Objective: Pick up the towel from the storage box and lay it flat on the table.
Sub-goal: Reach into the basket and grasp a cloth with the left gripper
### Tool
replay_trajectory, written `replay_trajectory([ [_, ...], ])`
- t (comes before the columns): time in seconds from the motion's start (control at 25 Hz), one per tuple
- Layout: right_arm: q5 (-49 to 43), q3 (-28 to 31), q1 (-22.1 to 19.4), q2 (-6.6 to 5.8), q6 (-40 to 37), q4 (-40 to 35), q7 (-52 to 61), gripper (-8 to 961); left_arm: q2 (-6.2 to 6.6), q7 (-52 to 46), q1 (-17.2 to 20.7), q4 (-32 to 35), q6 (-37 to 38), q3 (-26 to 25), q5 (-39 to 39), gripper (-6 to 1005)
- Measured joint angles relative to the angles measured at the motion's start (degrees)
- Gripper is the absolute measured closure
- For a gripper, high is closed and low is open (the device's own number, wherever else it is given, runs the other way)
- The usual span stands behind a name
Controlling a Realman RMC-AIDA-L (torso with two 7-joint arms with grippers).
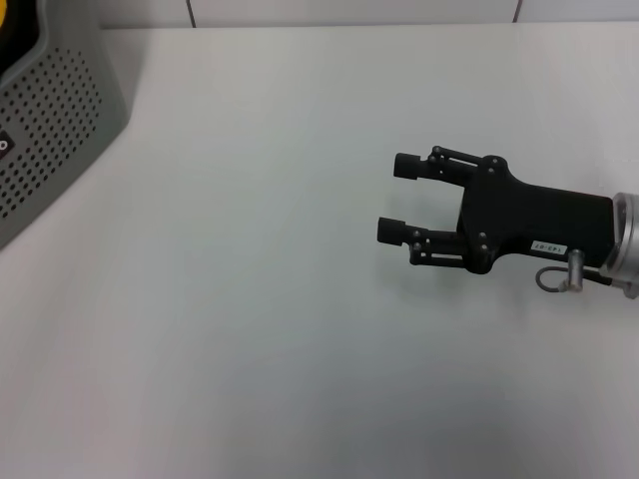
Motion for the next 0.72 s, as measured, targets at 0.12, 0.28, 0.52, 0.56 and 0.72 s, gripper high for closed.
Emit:
replay_trajectory([
  [0.12,0.16,0.25,-0.22,0.02,0.17,-0.03,-0.3,172,0.35,-0.62,-0.28,-2.09,-0.14,-0.18,1.06,349],
  [0.28,-0.05,0.8,-0.8,0.03,0.28,-0.05,-0.38,172,1.34,-0.81,-1.21,-5.47,-0.31,-0.24,1.46,357],
  [0.52,0.09,1.38,-1.44,0.03,0.18,-0.05,-0.49,173,1.89,-0.91,-2.31,-6.77,-0.36,-1.3,1.19,369],
  [0.56,0.1,1.55,-1.52,0.03,0.12,-0.05,-0.55,173,1.92,-0.91,-2.42,-6.78,-0.37,-1.48,1.14,371],
  [0.72,0.04,2.53,-1.7,0.03,-0.1,0.01,-0.88,173,2.03,-0.87,-2.48,-6.96,-0.37,-1.54,0.94,417],
])
